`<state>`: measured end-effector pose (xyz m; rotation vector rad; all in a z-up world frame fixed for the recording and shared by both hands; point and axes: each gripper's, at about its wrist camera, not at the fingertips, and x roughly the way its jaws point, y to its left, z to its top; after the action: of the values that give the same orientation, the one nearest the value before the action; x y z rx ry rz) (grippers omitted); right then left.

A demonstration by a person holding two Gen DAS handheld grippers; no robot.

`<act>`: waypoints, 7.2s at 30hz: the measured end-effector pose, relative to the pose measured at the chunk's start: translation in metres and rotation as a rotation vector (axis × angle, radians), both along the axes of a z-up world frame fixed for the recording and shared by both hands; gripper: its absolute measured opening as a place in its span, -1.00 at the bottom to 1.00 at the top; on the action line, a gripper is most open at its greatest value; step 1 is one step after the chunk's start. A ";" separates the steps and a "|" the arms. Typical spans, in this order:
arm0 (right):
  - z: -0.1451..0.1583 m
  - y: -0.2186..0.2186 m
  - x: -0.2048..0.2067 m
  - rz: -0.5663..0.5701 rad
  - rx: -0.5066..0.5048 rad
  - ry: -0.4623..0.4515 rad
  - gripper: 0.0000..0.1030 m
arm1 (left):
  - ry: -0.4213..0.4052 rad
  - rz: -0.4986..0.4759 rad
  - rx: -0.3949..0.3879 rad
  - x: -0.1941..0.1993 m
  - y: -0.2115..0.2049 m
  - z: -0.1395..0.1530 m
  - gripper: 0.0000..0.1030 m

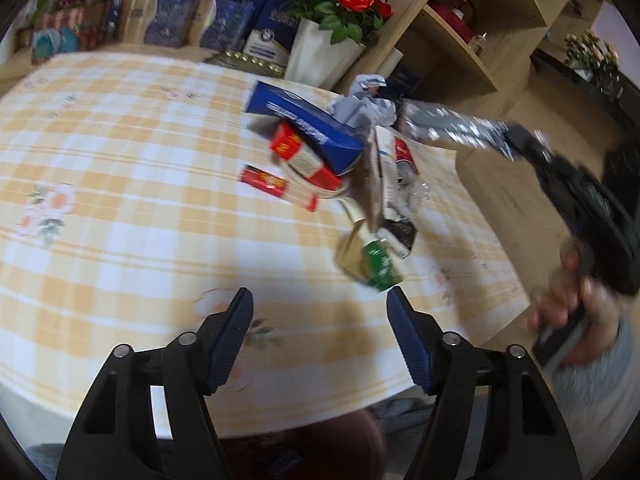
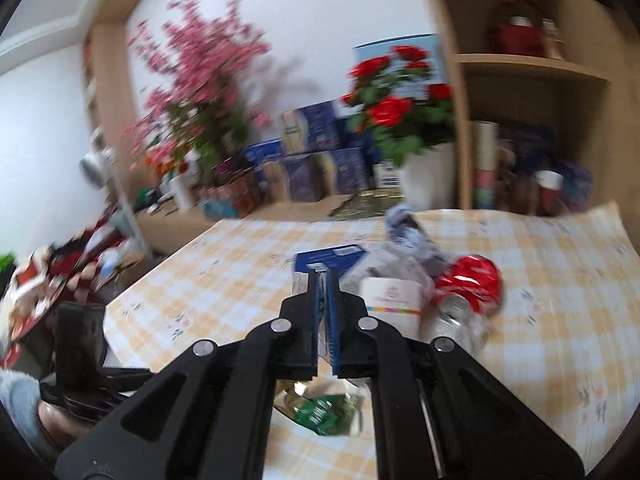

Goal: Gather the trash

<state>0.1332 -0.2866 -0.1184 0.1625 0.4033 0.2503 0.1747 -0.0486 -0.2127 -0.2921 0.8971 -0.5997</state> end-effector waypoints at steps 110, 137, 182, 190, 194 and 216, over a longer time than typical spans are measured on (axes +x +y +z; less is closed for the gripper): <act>-0.141 0.066 -0.153 -0.176 -0.106 0.379 0.89 | -0.007 -0.073 0.234 -0.142 0.040 -0.036 -0.75; -0.146 0.061 -0.152 -0.205 -0.086 0.400 0.89 | -0.023 0.119 0.179 -0.136 0.070 -0.028 0.36; -0.088 -0.015 0.096 -0.003 -0.037 0.325 0.89 | -0.197 0.218 0.135 -0.024 0.063 0.029 0.78; -0.100 -0.015 0.129 0.011 0.016 0.374 0.75 | -0.147 0.210 0.136 -0.020 0.069 0.013 0.77; -0.107 -0.018 0.135 0.030 0.078 0.396 0.71 | -0.144 0.188 0.131 -0.018 0.066 0.013 0.71; -0.074 -0.048 0.043 -0.136 0.078 0.246 0.26 | -0.141 -0.068 -0.002 0.076 -0.046 0.055 0.12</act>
<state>0.1764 -0.3349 -0.1927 0.2981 0.6242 0.1119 0.2507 -0.0947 -0.1576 -0.2190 0.7725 -0.6754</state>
